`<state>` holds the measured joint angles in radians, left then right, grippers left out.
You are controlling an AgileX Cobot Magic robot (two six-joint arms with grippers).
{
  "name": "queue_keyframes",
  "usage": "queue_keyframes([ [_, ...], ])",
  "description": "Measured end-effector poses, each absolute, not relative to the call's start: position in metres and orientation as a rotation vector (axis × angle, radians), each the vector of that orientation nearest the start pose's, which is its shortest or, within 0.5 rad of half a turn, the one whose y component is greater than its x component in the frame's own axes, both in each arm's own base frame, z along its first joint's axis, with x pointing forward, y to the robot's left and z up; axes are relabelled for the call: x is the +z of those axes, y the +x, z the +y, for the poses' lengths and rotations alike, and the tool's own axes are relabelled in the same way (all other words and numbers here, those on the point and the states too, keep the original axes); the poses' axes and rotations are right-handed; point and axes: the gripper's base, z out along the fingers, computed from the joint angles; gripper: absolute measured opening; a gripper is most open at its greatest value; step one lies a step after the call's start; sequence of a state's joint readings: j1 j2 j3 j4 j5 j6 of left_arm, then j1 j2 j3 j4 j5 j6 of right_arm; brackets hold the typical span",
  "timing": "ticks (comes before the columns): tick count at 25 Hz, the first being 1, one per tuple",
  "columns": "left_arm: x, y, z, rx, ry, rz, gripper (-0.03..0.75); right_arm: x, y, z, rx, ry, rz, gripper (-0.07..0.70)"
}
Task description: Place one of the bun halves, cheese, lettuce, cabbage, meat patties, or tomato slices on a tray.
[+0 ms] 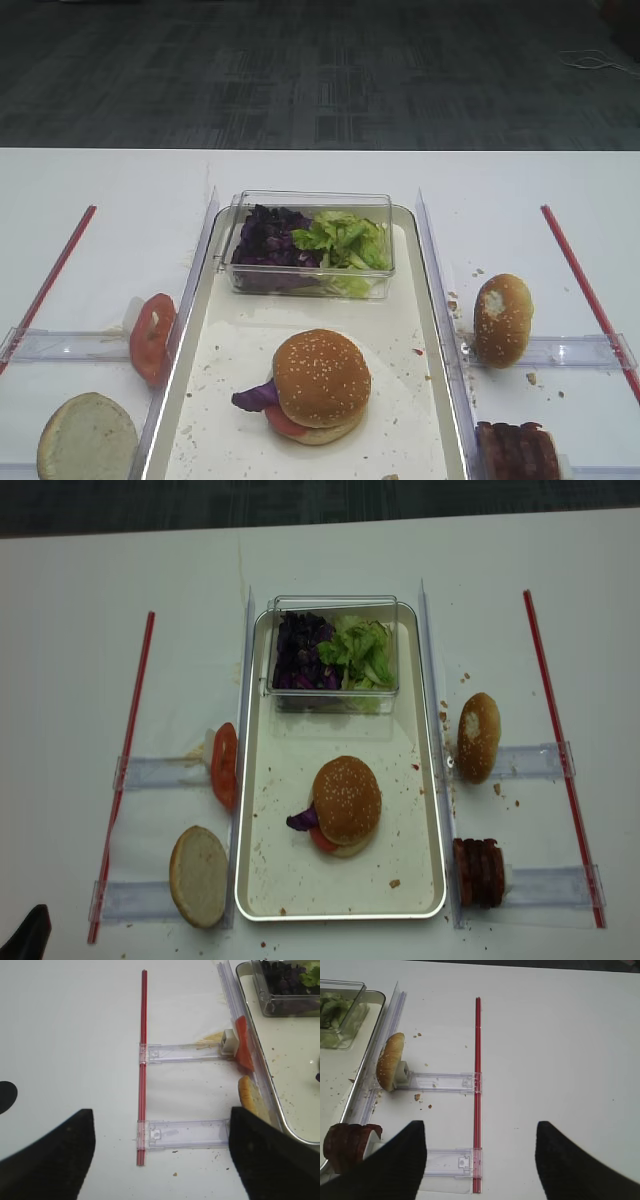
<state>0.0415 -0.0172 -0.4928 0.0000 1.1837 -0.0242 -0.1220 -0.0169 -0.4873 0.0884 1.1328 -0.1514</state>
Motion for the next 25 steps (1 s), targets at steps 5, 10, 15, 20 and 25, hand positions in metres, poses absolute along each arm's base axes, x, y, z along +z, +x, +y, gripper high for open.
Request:
queue_keyframes([
  [5, 0.2655, -0.0123, -0.0005, 0.010, -0.071, 2.156, 0.545, 0.2682, -0.0084, 0.0084, -0.057, -0.039, 2.109, 0.506],
  [10, 0.2655, -0.0123, -0.0005, 0.010, -0.071, 2.156, 0.545, 0.2683, -0.0083, 0.0083, -0.055, -0.037, 2.107, 0.506],
  [15, 0.2655, -0.0123, -0.0005, 0.010, -0.071, 2.156, 0.545, 0.2683, -0.0083, 0.0083, -0.055, -0.037, 2.107, 0.506],
  [20, 0.2655, -0.0123, -0.0005, 0.010, -0.071, 2.156, 0.545, 0.2683, -0.0083, 0.0083, -0.055, -0.037, 2.107, 0.506],
  [25, 0.2655, -0.0123, -0.0005, 0.010, -0.071, 2.156, 0.545, 0.2683, -0.0083, 0.0083, -0.055, -0.037, 2.107, 0.506],
])
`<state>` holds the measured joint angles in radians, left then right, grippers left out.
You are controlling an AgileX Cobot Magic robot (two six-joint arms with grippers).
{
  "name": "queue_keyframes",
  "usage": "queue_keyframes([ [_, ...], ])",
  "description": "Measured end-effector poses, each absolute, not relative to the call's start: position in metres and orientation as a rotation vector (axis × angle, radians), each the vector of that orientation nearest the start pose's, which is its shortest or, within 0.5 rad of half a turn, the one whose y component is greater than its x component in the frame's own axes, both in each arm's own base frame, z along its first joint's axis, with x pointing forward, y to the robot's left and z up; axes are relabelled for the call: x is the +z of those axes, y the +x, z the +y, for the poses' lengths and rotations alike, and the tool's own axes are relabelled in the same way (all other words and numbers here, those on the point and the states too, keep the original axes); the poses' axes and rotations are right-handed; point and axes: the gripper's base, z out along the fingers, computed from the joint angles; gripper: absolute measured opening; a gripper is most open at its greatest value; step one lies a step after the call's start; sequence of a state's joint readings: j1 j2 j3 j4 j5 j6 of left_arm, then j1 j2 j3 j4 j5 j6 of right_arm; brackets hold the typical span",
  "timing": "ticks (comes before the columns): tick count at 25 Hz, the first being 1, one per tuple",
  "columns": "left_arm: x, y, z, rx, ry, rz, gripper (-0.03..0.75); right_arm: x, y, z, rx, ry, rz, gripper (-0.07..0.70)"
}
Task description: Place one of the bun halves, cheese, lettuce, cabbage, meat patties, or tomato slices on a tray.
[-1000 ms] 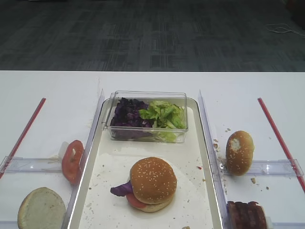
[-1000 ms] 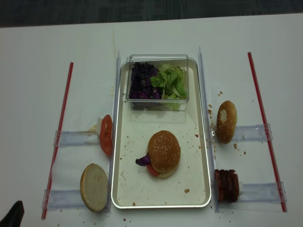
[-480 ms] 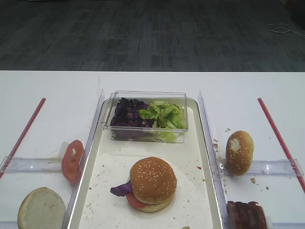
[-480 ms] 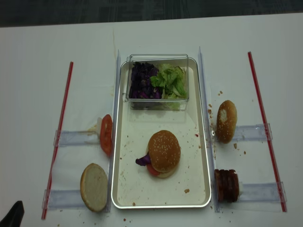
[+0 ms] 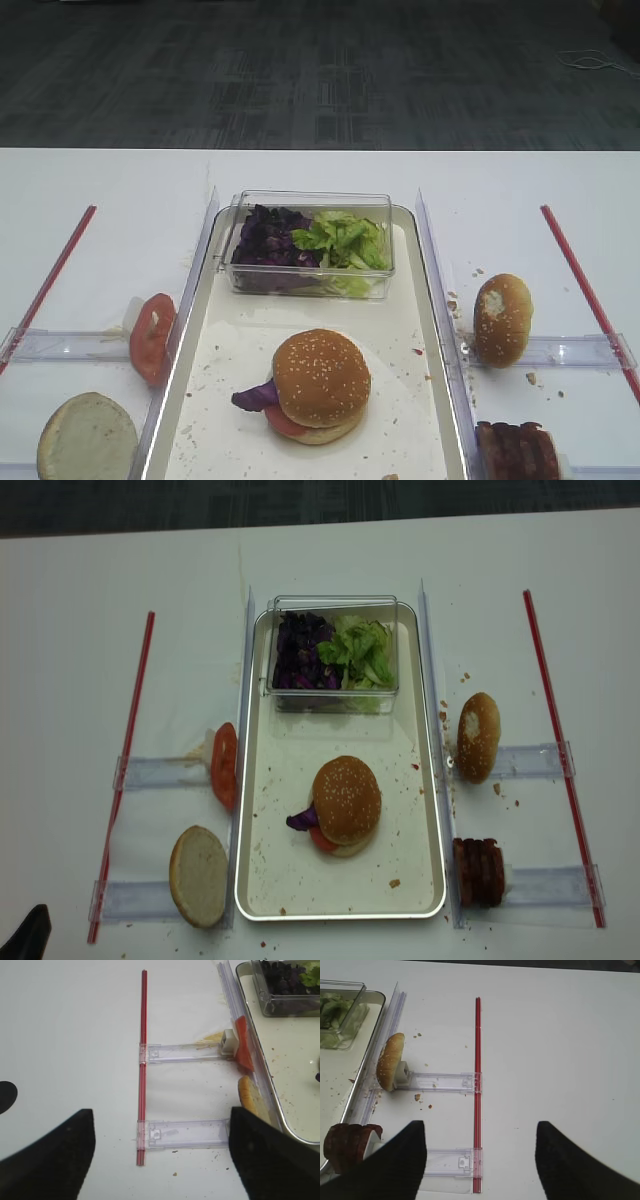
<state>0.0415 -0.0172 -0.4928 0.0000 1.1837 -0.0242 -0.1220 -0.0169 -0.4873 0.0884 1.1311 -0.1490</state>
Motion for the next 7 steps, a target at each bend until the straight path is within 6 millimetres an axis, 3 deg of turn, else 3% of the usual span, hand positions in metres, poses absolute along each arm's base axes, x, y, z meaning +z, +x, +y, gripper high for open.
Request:
queue_keyframes([
  [7, 0.2655, -0.0123, -0.0005, 0.010, -0.071, 2.156, 0.545, 0.2683, -0.0083, 0.0083, -0.057, -0.040, 2.107, 0.506],
])
